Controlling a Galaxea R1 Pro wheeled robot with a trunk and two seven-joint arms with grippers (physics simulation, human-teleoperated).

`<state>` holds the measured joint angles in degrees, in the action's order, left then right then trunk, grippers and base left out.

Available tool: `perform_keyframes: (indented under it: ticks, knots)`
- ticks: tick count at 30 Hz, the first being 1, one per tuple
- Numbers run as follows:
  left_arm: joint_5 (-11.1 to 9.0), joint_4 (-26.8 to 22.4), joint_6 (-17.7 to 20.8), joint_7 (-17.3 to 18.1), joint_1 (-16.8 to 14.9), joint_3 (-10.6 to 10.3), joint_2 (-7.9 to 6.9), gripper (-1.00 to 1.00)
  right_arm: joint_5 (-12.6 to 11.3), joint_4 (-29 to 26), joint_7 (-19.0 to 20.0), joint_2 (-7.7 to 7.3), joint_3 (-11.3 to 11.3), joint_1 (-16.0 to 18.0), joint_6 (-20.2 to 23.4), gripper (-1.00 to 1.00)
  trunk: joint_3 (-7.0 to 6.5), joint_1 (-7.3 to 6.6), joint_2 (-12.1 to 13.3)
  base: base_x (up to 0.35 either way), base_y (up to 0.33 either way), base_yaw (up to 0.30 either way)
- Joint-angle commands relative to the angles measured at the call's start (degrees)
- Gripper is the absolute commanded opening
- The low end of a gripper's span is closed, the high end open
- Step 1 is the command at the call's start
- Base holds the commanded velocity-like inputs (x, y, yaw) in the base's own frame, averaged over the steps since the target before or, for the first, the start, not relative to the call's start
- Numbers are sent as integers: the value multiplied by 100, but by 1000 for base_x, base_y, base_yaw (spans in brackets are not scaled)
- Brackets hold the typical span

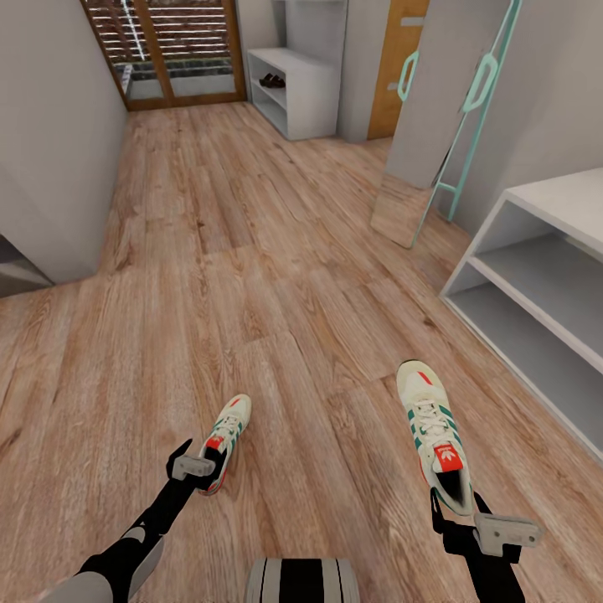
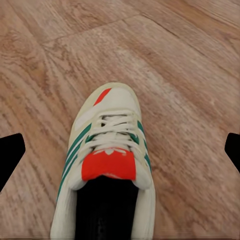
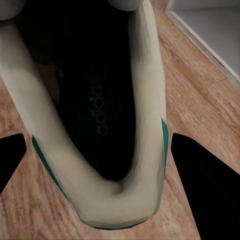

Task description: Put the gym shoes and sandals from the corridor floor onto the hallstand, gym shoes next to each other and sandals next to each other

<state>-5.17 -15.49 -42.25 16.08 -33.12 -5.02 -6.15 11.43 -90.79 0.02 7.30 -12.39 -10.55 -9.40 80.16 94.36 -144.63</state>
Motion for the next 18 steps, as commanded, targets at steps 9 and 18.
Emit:
perform_keyframes:
  ticks: [9, 18]
  knots:
    - [-2, 2, 1, 0, 6, -12, 27, 100, 0, 0, -5, 0, 0, 2, 1, -100, 78, 0, 0, 0, 0, 0]
    - [-2, 2, 2, 0, 4, -20, 34, 100, 0, 0, -10, 0, 0, 7, 4, -100, 158, 0, 0, 0, 0, 0]
